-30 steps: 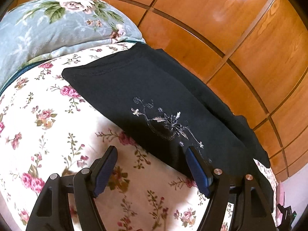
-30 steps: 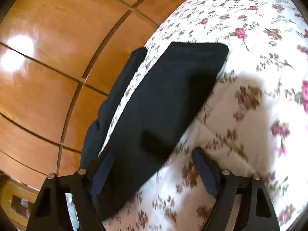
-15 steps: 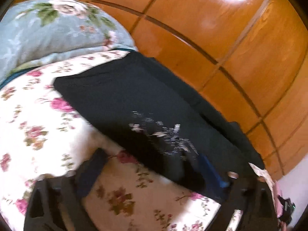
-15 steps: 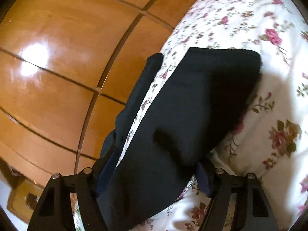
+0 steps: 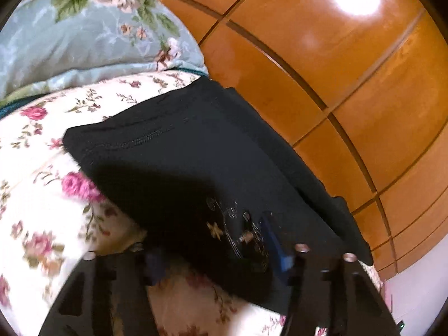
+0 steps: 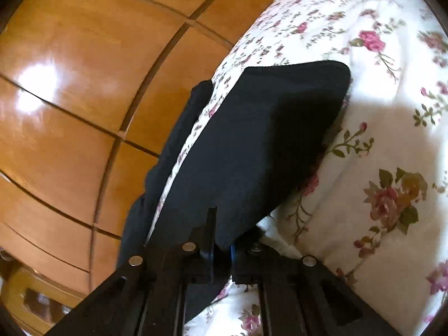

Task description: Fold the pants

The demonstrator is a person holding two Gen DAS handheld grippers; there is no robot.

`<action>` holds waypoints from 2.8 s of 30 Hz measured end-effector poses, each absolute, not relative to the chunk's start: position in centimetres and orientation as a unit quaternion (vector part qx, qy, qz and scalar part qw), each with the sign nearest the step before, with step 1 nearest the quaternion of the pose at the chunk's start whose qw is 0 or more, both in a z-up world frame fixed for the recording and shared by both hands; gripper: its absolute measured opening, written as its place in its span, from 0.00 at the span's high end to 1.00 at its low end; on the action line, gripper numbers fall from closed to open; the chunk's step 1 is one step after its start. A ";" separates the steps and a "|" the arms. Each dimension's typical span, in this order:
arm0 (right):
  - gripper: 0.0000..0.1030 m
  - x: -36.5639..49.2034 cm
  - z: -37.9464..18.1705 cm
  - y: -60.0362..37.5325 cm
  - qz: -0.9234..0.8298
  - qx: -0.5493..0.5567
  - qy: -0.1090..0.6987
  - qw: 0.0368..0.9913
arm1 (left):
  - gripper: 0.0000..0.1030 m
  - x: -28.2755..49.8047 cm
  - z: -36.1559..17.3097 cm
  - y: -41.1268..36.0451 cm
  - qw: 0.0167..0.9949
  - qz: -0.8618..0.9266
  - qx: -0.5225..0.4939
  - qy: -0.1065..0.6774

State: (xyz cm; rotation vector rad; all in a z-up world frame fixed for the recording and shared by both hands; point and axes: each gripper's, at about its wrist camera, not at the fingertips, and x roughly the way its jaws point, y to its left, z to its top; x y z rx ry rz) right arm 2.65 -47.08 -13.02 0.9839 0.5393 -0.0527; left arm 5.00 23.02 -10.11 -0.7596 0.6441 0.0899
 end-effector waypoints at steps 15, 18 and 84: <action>0.93 0.6 -10.7 -46.6 -0.042 0.443 0.234 0.865 | 0.94 3.3 -7.1 23.1 0.899 0.009 -0.346 0.270; 0.93 -0.4 -9.3 -46.4 -0.043 0.429 0.226 0.873 | 0.94 1.6 -6.1 23.1 0.904 0.010 -0.340 0.261; 0.48 8.5 -7.7 -42.6 0.018 0.378 0.349 0.857 | 0.22 9.5 -8.9 15.1 0.903 -0.045 -0.265 0.336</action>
